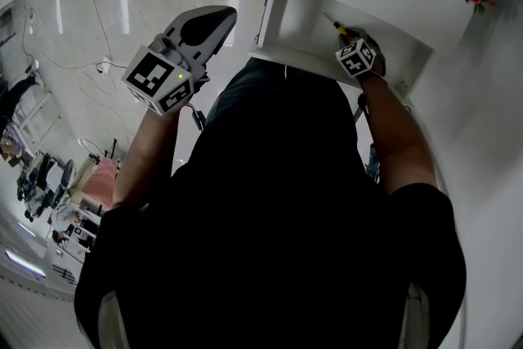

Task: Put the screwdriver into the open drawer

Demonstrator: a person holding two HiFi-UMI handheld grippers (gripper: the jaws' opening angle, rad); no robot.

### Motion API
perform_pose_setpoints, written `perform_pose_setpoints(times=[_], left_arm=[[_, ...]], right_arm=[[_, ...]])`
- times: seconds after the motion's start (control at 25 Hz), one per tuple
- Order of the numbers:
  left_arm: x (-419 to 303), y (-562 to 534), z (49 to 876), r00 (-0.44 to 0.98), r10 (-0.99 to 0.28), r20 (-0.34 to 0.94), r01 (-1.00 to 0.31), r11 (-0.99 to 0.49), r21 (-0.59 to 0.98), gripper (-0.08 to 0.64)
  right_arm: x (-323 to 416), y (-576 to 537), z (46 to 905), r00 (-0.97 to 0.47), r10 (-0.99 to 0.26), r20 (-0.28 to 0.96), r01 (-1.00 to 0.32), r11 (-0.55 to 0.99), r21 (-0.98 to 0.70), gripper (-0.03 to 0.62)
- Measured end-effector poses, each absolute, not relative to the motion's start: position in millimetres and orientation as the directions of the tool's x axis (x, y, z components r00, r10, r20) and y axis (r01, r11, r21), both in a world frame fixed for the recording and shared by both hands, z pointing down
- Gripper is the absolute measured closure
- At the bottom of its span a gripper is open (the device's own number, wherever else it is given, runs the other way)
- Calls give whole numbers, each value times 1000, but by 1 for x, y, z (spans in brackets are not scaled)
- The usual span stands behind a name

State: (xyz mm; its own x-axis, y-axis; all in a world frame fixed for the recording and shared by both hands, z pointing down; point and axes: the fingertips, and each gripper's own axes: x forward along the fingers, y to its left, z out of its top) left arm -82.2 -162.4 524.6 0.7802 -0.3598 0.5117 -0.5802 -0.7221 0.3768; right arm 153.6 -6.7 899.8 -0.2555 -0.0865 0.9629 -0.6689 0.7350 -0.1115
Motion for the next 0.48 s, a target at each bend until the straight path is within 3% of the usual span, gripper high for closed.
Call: perform_pose_setpoints(times=[0.48], left_arm=[[-85, -160, 528, 785, -356, 507, -578, -717, 391, 546]], right_arm=[[152, -4, 901, -240, -84, 967, -679, 727, -105, 454]])
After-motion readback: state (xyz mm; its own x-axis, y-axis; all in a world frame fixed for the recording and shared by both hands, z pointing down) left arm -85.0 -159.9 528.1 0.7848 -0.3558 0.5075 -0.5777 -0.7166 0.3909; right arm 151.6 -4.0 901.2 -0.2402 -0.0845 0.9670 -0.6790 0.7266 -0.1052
